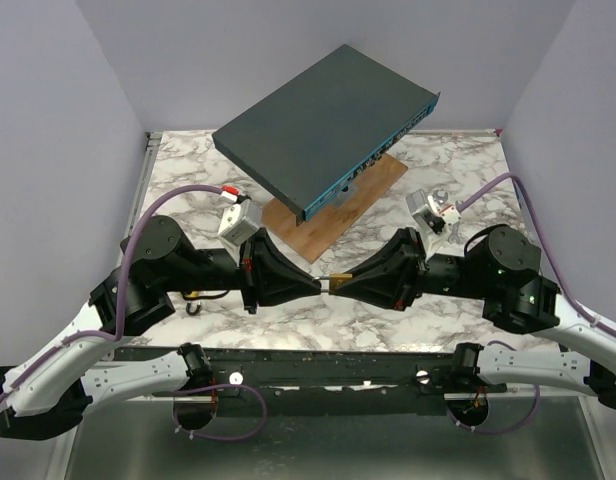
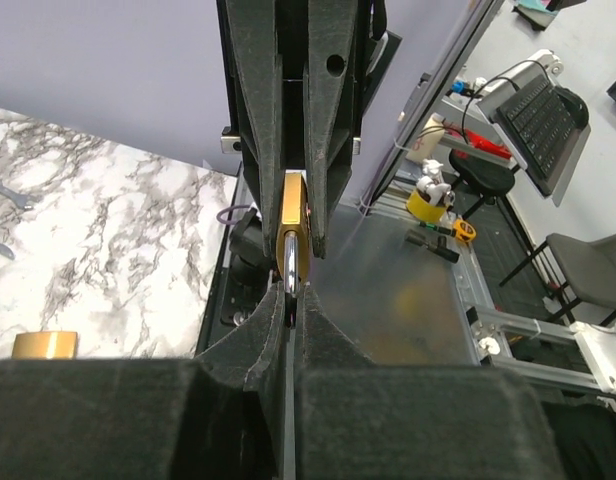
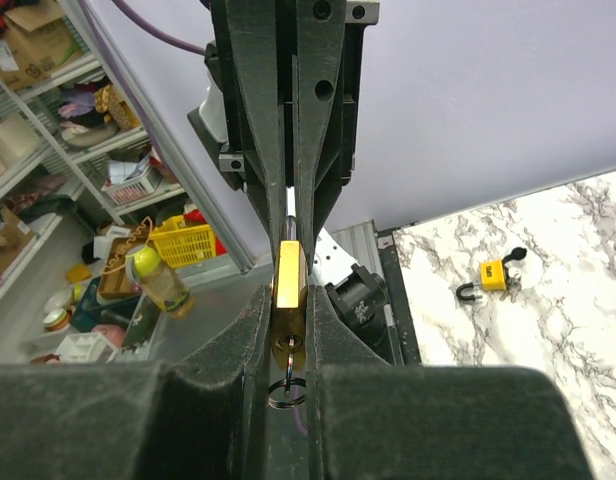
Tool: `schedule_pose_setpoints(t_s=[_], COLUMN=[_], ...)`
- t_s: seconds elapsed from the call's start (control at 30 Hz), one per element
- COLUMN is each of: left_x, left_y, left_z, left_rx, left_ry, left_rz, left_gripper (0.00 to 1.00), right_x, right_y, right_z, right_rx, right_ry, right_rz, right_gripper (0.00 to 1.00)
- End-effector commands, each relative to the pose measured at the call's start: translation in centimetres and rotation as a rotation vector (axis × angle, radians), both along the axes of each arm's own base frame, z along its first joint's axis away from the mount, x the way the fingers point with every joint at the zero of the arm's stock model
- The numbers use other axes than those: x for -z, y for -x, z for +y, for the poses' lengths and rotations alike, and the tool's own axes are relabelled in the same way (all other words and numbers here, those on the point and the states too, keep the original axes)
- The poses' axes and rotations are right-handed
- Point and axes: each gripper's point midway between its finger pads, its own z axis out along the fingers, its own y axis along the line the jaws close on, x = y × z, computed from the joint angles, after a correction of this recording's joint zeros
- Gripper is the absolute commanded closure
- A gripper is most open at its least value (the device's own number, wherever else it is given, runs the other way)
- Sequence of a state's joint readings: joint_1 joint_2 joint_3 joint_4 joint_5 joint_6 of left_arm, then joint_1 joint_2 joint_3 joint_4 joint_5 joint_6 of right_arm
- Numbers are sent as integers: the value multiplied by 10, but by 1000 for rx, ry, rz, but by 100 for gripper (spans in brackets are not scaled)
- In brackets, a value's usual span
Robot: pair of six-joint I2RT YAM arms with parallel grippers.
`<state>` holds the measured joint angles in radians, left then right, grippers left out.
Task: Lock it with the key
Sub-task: Lock the lock.
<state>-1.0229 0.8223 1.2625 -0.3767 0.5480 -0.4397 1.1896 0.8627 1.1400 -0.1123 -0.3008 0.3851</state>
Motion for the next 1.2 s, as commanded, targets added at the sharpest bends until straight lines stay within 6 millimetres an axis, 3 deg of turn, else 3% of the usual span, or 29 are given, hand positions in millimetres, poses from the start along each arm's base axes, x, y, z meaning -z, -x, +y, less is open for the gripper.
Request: schedule_pose_setpoints(t_s=[0.0, 0.27, 0.73, 1.17], left_x=[-7, -1, 12, 21], left_y=[-4, -13, -11, -5], left_z=[-16, -29, -25, -25], left_rx=[26, 21, 12, 34], left_ry=[42, 0, -25, -10], left_rz=[-1, 16, 32, 67], left_gripper=[100, 100, 100, 100], right_x=[10, 20, 27, 21], right_y=[-4, -2, -1, 0], right_z=[15, 17, 23, 31], right_rx=[-7, -21, -37, -61], right_ry=[17, 21, 28, 26], right_rz=[38, 64, 67, 65], right_gripper=[99, 99, 99, 99])
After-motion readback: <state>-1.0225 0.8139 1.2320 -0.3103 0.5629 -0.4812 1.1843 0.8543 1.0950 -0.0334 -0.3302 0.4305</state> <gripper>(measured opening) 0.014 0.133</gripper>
